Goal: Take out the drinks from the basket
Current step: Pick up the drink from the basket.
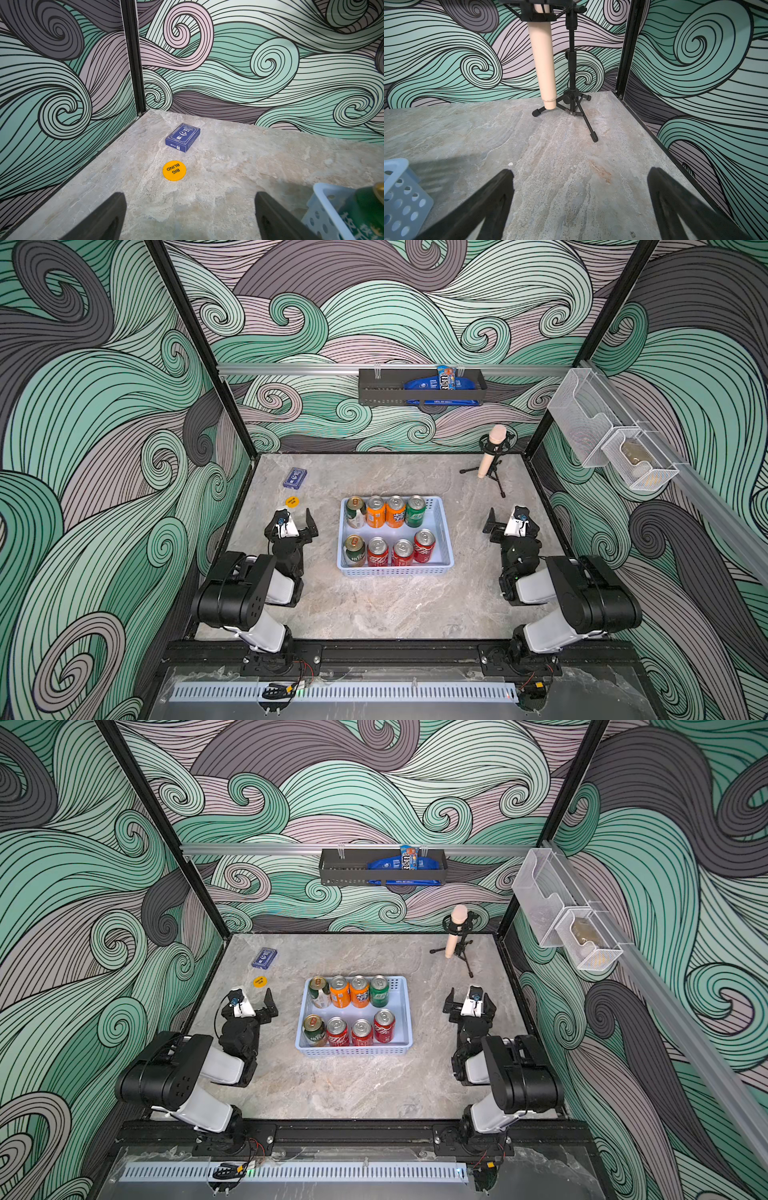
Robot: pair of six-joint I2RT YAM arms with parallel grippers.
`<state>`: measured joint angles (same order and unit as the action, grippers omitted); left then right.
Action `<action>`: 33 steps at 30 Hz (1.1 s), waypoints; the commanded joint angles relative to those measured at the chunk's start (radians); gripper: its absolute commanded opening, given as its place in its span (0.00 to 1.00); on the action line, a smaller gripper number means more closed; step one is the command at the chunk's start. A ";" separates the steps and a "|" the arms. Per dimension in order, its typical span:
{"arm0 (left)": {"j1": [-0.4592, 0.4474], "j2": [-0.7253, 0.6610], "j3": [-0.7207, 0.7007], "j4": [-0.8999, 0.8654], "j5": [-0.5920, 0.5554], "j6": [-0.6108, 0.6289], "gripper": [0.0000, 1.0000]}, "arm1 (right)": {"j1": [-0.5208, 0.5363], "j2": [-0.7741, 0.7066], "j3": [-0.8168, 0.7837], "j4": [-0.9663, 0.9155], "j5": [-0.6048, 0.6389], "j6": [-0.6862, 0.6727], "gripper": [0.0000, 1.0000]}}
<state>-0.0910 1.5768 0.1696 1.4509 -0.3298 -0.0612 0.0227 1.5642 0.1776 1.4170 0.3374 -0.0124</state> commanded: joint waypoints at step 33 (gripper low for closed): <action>-0.075 -0.426 0.294 -0.937 -0.337 -0.334 0.99 | -0.001 -0.260 0.400 -0.993 0.039 0.226 1.00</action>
<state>-0.1604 1.1820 0.3840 0.8509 -0.6010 -0.2382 0.0223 1.3407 0.5438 0.6067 0.4221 0.1474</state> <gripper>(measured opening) 0.987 0.993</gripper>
